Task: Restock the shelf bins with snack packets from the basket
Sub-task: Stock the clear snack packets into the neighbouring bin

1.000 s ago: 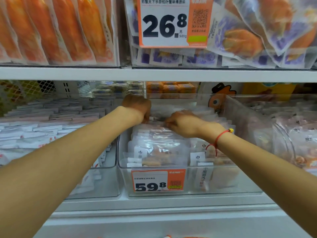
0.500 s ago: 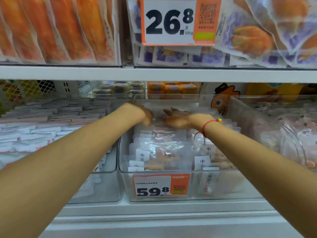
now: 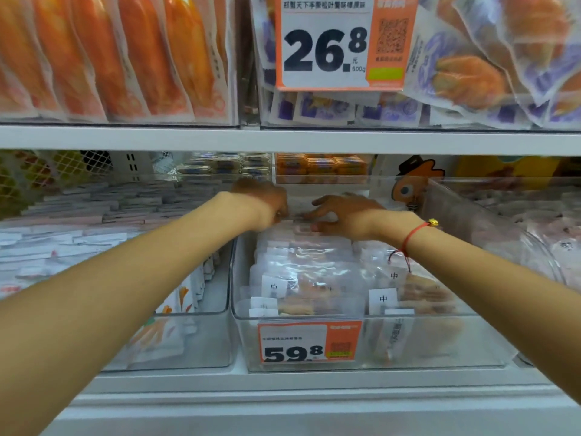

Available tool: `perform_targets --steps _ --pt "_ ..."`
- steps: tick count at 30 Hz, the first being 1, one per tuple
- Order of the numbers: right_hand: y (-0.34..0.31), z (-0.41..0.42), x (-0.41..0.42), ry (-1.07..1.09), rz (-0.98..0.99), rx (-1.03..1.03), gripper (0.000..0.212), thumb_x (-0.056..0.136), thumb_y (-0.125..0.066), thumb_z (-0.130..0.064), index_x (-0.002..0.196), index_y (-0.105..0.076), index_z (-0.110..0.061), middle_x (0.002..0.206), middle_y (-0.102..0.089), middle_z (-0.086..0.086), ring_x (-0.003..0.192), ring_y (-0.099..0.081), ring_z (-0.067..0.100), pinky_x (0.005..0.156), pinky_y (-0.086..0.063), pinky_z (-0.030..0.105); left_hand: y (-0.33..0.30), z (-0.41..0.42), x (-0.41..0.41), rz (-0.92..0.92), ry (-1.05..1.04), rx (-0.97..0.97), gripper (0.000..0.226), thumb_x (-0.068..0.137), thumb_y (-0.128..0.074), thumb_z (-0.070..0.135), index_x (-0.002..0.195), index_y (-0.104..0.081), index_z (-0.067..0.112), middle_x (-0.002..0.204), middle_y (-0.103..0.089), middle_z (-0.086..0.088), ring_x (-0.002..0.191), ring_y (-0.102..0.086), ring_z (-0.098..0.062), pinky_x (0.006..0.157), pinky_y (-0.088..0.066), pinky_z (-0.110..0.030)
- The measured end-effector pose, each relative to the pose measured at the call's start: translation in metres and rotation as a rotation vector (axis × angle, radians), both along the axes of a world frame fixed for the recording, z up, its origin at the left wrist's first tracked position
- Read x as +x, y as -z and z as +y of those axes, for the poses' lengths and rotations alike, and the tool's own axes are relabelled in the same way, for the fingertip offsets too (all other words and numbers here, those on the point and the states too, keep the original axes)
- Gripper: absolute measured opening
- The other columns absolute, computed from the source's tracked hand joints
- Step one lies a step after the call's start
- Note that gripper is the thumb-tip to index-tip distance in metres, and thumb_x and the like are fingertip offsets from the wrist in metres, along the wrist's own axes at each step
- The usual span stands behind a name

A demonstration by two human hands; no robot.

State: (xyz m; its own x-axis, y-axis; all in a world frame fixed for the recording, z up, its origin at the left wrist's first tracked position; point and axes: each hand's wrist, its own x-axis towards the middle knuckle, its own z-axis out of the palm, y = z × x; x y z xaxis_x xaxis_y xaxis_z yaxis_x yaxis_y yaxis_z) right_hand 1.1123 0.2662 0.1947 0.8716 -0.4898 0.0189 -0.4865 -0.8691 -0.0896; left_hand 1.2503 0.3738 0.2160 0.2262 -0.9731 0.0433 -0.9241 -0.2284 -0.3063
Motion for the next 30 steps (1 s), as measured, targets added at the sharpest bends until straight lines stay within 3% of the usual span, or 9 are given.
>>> perform_targets --steps 3,6,9,12,14,17,22,28,30 --pt "0.008 -0.013 0.015 0.040 -0.037 -0.060 0.038 0.090 -0.048 -0.056 0.122 -0.060 -0.040 0.147 -0.041 -0.006 0.129 -0.043 0.026 0.103 -0.041 0.037 0.003 -0.013 0.001 -0.039 0.035 -0.103 0.023 0.093 -0.054 0.016 0.110 -0.069 0.019 0.117 -0.064 -0.007 0.104 -0.059 -0.029 0.076 -0.043 -0.030" --pt "0.014 -0.020 0.026 0.075 -0.079 -0.059 0.036 0.087 -0.051 -0.057 0.117 -0.063 -0.040 0.140 -0.049 -0.003 0.120 -0.051 0.027 0.098 -0.046 0.037 0.005 -0.020 0.002 -0.046 0.021 -0.137 0.021 0.091 -0.055 0.012 0.106 -0.070 0.013 0.114 -0.065 -0.010 0.105 -0.060 -0.030 0.085 -0.046 -0.034" --pt "0.008 -0.021 0.023 0.066 -0.051 0.022 0.034 0.090 -0.053 -0.050 0.122 -0.059 -0.040 0.144 -0.044 -0.003 0.126 -0.046 0.025 0.105 -0.039 0.036 0.006 -0.019 0.004 0.005 0.019 -0.192 0.020 0.091 -0.054 0.011 0.105 -0.069 0.012 0.115 -0.064 -0.010 0.105 -0.059 -0.029 0.084 -0.046 -0.034" --pt "-0.004 -0.011 -0.004 -0.042 -0.176 0.092 0.042 0.089 -0.062 -0.039 0.129 -0.055 -0.034 0.144 -0.043 -0.005 0.132 -0.039 0.018 0.109 -0.029 0.026 0.001 -0.005 0.005 0.092 0.039 -0.242 0.020 0.092 -0.058 0.024 0.109 -0.069 0.024 0.122 -0.062 -0.002 0.109 -0.057 -0.024 0.084 -0.043 -0.027" --pt "-0.006 -0.002 -0.022 -0.108 -0.250 0.159 0.049 0.084 -0.067 -0.040 0.130 -0.054 -0.031 0.139 -0.047 -0.005 0.126 -0.044 0.015 0.104 -0.034 0.023 -0.002 0.008 0.008 0.177 0.062 -0.117 0.033 0.091 -0.058 0.040 0.122 -0.060 0.028 0.128 -0.056 0.002 0.114 -0.054 -0.020 0.086 -0.039 -0.024" --pt "0.002 0.004 -0.026 -0.146 -0.116 0.115 0.052 0.084 -0.064 -0.048 0.132 -0.053 -0.031 0.131 -0.049 -0.005 0.116 -0.047 0.015 0.098 -0.040 0.025 -0.002 0.016 0.007 0.302 0.021 0.144 0.056 0.089 -0.059 0.046 0.139 -0.042 0.026 0.136 -0.048 0.001 0.117 -0.050 -0.019 0.092 -0.041 -0.027" --pt "0.012 0.002 -0.003 -0.148 -0.094 -0.073 0.038 0.089 -0.060 -0.040 0.126 -0.060 -0.031 0.114 -0.049 -0.003 0.106 -0.050 0.020 0.080 -0.034 0.023 0.008 0.008 0.002 0.069 0.055 0.042 0.047 0.086 -0.065 0.039 0.126 -0.046 0.024 0.117 -0.058 0.000 0.108 -0.053 -0.021 0.093 -0.043 -0.031" --pt "0.005 0.009 0.007 -0.054 -0.012 -0.051 0.039 0.091 -0.059 -0.036 0.130 -0.058 -0.028 0.130 -0.051 0.001 0.116 -0.050 0.025 0.087 -0.037 0.025 0.007 0.006 -0.001 -0.005 0.006 0.051 0.048 0.087 -0.066 0.035 0.128 -0.044 0.023 0.124 -0.054 -0.005 0.108 -0.054 -0.025 0.090 -0.047 -0.033" --pt "0.000 0.014 -0.006 -0.089 -0.107 -0.036 0.036 0.093 -0.057 -0.033 0.128 -0.058 -0.028 0.131 -0.051 0.001 0.120 -0.048 0.024 0.094 -0.036 0.025 -0.001 0.019 -0.004 0.016 0.070 0.005 0.051 0.088 -0.062 0.040 0.133 -0.044 0.025 0.129 -0.053 -0.005 0.112 -0.053 -0.025 0.090 -0.045 -0.032"
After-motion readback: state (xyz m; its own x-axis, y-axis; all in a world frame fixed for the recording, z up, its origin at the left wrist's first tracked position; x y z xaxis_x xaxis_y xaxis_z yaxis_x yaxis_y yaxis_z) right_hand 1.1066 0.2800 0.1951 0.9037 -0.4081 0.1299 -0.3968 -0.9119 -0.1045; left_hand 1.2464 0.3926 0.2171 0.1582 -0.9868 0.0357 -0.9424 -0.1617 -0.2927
